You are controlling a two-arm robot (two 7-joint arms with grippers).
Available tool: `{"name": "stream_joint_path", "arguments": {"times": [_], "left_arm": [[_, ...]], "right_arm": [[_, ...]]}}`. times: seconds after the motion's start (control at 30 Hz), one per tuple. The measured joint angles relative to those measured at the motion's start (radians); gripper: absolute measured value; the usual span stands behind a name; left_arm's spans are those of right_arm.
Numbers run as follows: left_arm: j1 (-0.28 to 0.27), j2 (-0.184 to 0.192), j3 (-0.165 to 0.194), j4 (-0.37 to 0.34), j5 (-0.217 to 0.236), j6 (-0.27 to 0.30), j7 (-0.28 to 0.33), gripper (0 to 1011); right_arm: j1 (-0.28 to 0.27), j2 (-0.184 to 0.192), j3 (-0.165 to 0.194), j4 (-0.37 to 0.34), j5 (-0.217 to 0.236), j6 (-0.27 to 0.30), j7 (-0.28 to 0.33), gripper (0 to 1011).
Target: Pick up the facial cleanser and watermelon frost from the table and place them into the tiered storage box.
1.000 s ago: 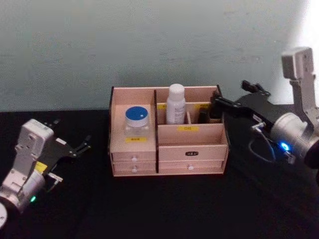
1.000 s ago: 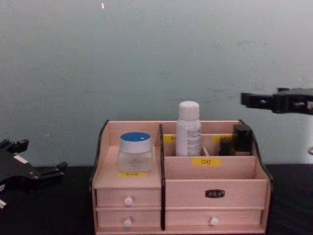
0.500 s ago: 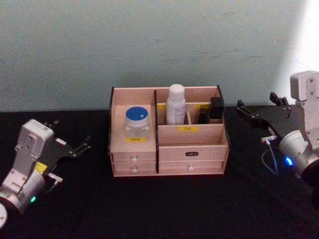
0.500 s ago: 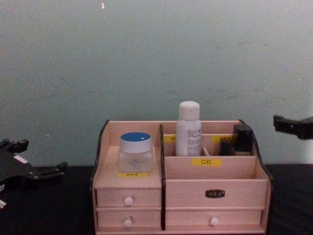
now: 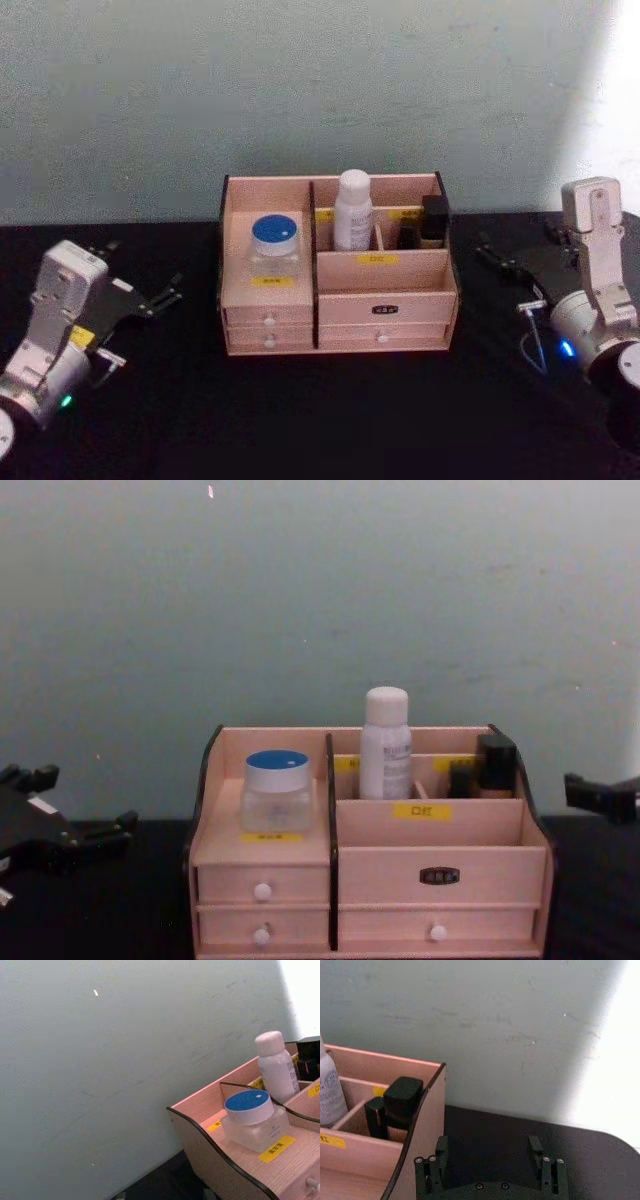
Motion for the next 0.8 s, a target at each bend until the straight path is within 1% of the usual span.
{"name": "stream_joint_path", "arguments": {"times": [0.8], "left_arm": [[0.0, 0.0, 0.0, 0.0, 0.0, 0.0, 0.0, 1001]], "right_arm": [[0.002, 0.001, -0.001, -0.002, 0.0, 0.002, 0.001, 1002]]}}
